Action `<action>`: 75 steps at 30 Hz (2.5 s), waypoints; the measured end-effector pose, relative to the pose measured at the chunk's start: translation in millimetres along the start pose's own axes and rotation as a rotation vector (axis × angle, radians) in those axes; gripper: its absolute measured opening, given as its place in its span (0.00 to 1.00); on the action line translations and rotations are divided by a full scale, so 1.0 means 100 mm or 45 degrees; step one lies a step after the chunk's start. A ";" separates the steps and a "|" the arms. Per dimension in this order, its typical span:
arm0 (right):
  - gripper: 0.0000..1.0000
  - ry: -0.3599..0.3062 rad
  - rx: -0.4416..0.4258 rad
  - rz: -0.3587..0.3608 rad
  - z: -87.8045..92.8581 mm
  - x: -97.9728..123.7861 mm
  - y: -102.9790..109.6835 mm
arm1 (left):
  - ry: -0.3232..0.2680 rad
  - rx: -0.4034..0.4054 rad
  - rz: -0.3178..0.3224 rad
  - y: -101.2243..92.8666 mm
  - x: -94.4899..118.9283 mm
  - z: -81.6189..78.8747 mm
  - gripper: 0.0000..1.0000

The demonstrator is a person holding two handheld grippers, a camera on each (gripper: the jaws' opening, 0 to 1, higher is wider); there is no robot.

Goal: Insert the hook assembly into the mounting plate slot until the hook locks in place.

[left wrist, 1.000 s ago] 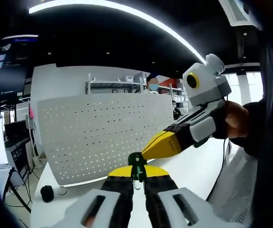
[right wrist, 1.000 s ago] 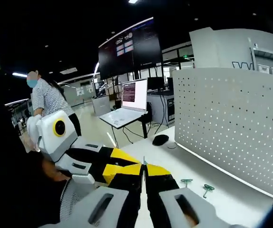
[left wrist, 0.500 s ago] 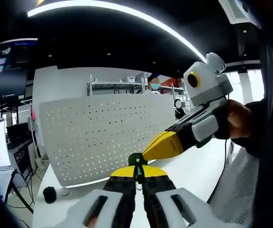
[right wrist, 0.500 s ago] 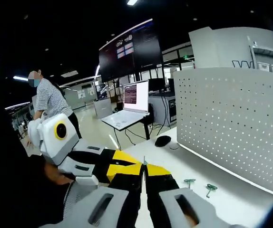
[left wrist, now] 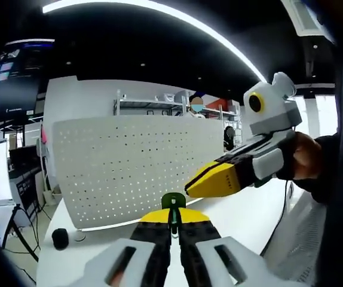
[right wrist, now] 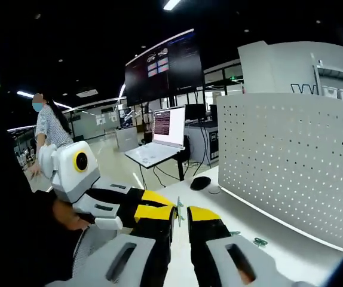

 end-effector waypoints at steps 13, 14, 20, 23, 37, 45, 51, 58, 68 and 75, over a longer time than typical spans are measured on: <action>0.32 -0.075 0.086 0.159 -0.01 0.18 -0.18 | 0.016 0.001 -0.035 0.22 -0.15 -0.13 0.03; 0.33 -0.076 0.086 0.174 0.00 0.21 -0.19 | 0.018 -0.005 -0.040 0.24 -0.17 -0.14 0.03; 0.38 -0.078 0.094 0.233 0.04 0.29 -0.27 | 0.016 -0.010 -0.097 0.48 -0.33 -0.21 0.03; 0.40 -0.075 0.107 0.255 0.04 0.32 -0.30 | 0.014 -0.019 -0.117 0.58 -0.40 -0.22 0.03; 0.45 -0.068 0.125 0.329 0.15 0.43 -0.33 | -0.051 -0.049 -0.202 1.10 -0.73 -0.46 0.03; 0.45 -0.051 0.154 0.358 0.21 0.47 -0.34 | -0.083 -0.086 -0.247 1.35 -0.96 -0.58 0.03; 0.45 -0.053 0.138 0.382 0.25 0.51 -0.39 | -0.122 -0.114 -0.302 1.59 -1.18 -0.67 0.03; 0.45 -0.033 0.126 0.383 0.30 0.52 -0.41 | -0.175 -0.145 -0.374 1.82 -1.40 -0.74 0.03; 0.45 -0.023 0.107 0.390 0.33 0.52 -0.48 | -0.193 -0.125 -0.451 2.07 -1.67 -0.75 0.03; 0.45 -0.020 0.089 0.397 0.35 0.53 -0.54 | -0.187 -0.135 -0.478 2.18 -1.77 -0.69 0.03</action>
Point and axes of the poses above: the point that each gripper's makers call its tool centre point, and the gripper's own axes: x roughly backward along the fingers, y roughly to its left, z roughly out of its underside, the point moved 9 cm from there along x, roughly backward along the fingers, and after that the axes turned 12 degrees about -y, right-handed, at the moved point
